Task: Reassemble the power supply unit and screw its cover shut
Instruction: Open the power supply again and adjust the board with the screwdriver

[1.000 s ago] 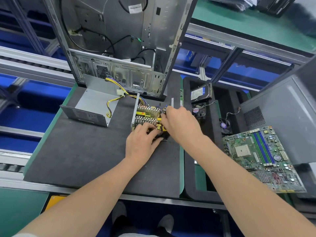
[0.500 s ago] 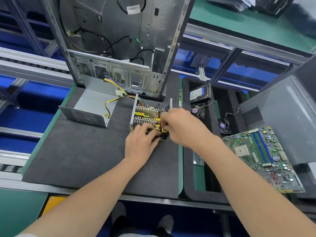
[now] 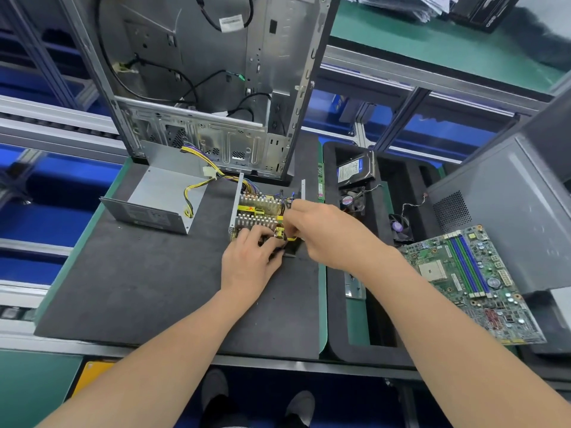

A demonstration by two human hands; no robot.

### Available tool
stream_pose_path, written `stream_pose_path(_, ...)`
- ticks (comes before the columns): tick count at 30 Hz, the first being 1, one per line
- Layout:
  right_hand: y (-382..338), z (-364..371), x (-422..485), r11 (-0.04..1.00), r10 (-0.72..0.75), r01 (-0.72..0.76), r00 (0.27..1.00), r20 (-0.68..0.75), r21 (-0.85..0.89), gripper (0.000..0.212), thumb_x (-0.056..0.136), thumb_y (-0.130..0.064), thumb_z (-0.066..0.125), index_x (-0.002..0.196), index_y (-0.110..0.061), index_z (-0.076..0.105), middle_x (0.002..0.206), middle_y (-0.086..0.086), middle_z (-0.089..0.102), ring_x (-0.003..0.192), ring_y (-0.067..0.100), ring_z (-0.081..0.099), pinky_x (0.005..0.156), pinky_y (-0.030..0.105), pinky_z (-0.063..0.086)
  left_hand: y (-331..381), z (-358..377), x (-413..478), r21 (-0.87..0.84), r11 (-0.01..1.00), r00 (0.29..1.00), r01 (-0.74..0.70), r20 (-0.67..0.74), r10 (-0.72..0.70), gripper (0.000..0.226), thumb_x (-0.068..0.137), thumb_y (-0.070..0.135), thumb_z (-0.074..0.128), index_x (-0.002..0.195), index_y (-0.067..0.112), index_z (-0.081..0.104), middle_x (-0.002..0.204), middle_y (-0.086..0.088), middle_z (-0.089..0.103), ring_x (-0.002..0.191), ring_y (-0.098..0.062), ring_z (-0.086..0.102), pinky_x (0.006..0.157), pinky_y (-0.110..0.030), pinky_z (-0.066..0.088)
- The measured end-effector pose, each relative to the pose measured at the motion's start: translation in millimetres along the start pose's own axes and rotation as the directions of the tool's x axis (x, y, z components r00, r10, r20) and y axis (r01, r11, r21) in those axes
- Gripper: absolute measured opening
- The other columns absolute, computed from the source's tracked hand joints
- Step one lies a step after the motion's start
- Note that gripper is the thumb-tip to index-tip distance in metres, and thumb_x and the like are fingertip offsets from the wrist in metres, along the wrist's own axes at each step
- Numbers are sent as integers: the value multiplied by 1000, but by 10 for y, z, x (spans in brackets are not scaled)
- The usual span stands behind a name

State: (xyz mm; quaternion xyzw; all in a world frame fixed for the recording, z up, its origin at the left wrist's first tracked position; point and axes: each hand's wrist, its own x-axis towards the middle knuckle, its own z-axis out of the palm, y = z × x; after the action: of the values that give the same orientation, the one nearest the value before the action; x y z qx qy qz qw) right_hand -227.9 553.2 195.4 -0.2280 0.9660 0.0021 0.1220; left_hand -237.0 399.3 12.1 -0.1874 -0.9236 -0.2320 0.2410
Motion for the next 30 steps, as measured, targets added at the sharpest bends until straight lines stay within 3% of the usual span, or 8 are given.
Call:
stream_pose_path(2,-40,39,42,994,106,-104,993,-54,36,12,102,-17,55,113,-13,56,108,7,57,97,38,61,80,48,54,1,-1,-1,-7,1000,1000,10,7,-10,10,88,38,72,95,31,71,101,9,61,80,-19,52,53,-31,41)
stream_pose_path(6,-129,142,136,951,306,-308,933,-188,23,36,110,-45,44,108,-10,53,79,8,45,84,42,61,63,39,39,-9,-2,-1,-13,1000,1000,2,14,-2,14,87,41,74,93,30,70,102,8,60,81,-19,52,53,-31,41)
stream_pose_path(10,-162,160,165,908,418,-405,889,-190,104,54,107,-62,32,100,-13,55,70,2,36,74,37,51,62,39,37,-10,13,-8,-13,1000,1000,7,-3,-7,12,88,39,76,94,30,71,101,8,61,80,-19,52,53,-32,42)
stream_pose_path(14,-86,42,32,996,86,-78,980,-180,50,21,102,-38,55,108,-18,55,109,2,48,76,33,58,63,40,46,-19,23,-8,-11,1000,1000,-13,-3,13,11,91,39,69,95,30,66,102,8,60,81,-19,49,54,-32,41)
stream_pose_path(17,-8,-21,29,996,-91,91,994,-60,-7,19,92,-6,59,107,-18,59,110,0,52,83,30,58,68,44,52,-23,21,-6,-7,1000,1000,-8,-11,8,11,92,39,68,94,29,66,101,9,59,80,-18,48,54,-31,39)
stream_pose_path(22,-51,23,172,994,83,-76,993,-83,84,19,97,-12,62,111,-22,68,103,3,64,102,31,61,76,33,46,1,21,0,-2,1000,1000,15,-15,-15,11,89,38,72,90,27,68,99,9,60,77,-19,49,50,-32,41)
stream_pose_path(25,-88,19,226,978,172,-158,981,-93,139,18,94,-16,64,107,-25,72,88,5,56,101,35,63,78,39,56,1,16,-2,22,1000,1000,17,-10,-17,12,87,37,74,88,26,68,98,9,59,78,-19,48,50,-30,38)
stream_pose_path(30,-148,55,261,963,247,-227,959,-139,148,14,95,-21,66,107,-19,73,90,9,59,99,37,64,74,38,56,-11,38,-14,25,999,1000,20,-8,-19,14,86,37,74,89,26,66,99,9,58,79,-17,45,51,-28,34)
